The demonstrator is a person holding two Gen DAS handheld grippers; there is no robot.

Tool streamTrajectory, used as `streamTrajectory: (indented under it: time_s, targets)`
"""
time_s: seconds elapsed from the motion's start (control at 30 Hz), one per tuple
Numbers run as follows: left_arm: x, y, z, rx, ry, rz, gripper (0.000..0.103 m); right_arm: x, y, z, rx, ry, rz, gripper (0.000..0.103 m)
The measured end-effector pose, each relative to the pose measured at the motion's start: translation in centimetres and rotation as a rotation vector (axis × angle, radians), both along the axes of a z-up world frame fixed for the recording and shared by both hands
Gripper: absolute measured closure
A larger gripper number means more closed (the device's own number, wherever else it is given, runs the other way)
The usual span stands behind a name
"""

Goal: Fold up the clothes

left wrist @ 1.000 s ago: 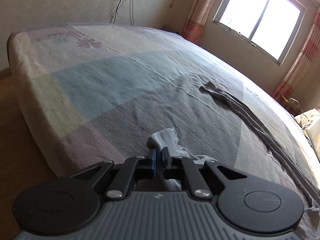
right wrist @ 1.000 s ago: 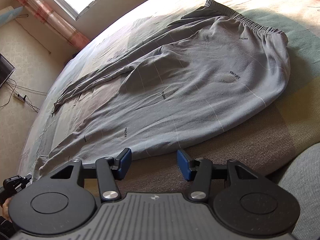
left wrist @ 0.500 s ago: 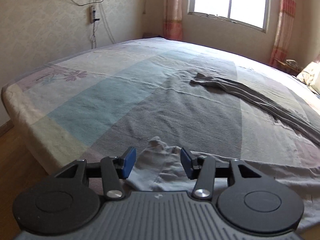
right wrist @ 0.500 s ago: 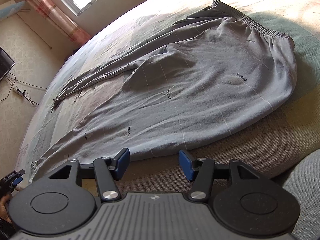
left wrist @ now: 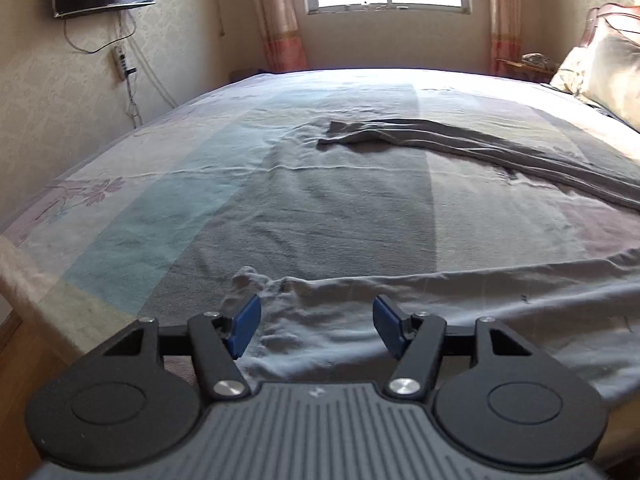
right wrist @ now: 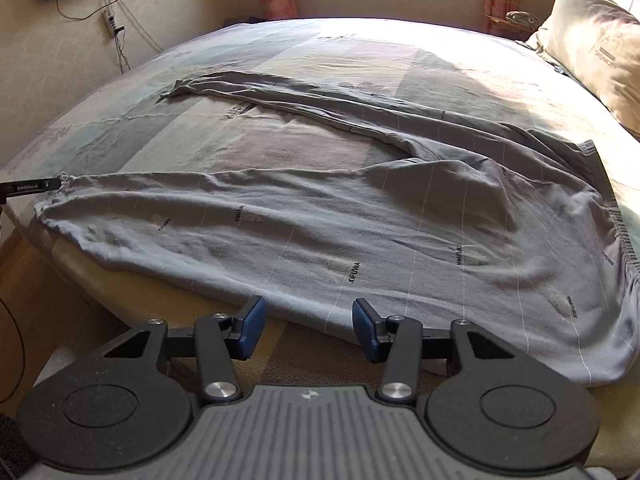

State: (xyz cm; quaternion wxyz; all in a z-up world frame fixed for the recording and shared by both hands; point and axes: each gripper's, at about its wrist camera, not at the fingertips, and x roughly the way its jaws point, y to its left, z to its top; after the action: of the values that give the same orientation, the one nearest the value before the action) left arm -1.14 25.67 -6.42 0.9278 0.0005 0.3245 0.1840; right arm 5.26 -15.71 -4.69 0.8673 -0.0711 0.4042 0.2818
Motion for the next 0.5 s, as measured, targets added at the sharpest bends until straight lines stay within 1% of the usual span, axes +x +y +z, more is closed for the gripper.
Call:
streamTrajectory:
  time_s: [0.03, 0.07, 0.13, 0.2, 0.27, 0.33, 0.37, 0.4, 0.47, 0.5]
  targets:
    - [0.0, -1.4, 0.1, -0.012, 0.005, -0.072, 0.038, 0.2, 0.6, -0.1, -0.007, -0.002, 0.02, 0.071]
    - [0.2, -2.7, 0.1, -0.023, 0.016, -0.144, 0.037, 0.4, 1.2, -0.1, -0.014, -0.004, 0.041, 0.08]
    - [0.8, -5.4, -0.2, -0.051, 0.047, -0.286, 0.036, 1.0, 2.2, -0.3, -0.02, -0.003, 0.077, 0.081]
    - [1.7, -7.8, -0.7, -0.081, 0.078, -0.412, 0.035, 2.1, 2.8, -0.9, -0.015, 0.022, 0.086, 0.081]
    - [2.6, -9.7, -1.6, -0.088, 0.093, -0.487, 0.035, 3.6, 3.4, -1.8, -0.019, 0.045, 0.078, 0.081]
    - [3.5, -11.0, -2.4, -0.062, 0.128, -0.489, 0.035, 5.0, 3.6, -2.6, -0.009, 0.051, 0.07, 0.082]
    - [4.1, -11.3, -2.8, -0.052, 0.136, -0.489, 0.033, 5.8, 3.7, -2.8, -0.001, 0.055, 0.064, 0.084]
    - [4.5, -11.1, -3.0, -0.055, 0.121, -0.485, 0.03, 6.6, 3.8, -2.8, 0.008, 0.059, 0.056, 0.084]
    - [5.6, -10.4, -3.2, -0.09, 0.109, -0.461, 0.02, 7.8, 4.2, -2.9, 0.008, 0.055, 0.059, 0.085]
    - [6.1, -10.2, -3.2, -0.094, 0.11, -0.444, 0.02, 8.4, 4.4, -3.0, 0.009, 0.053, 0.061, 0.085]
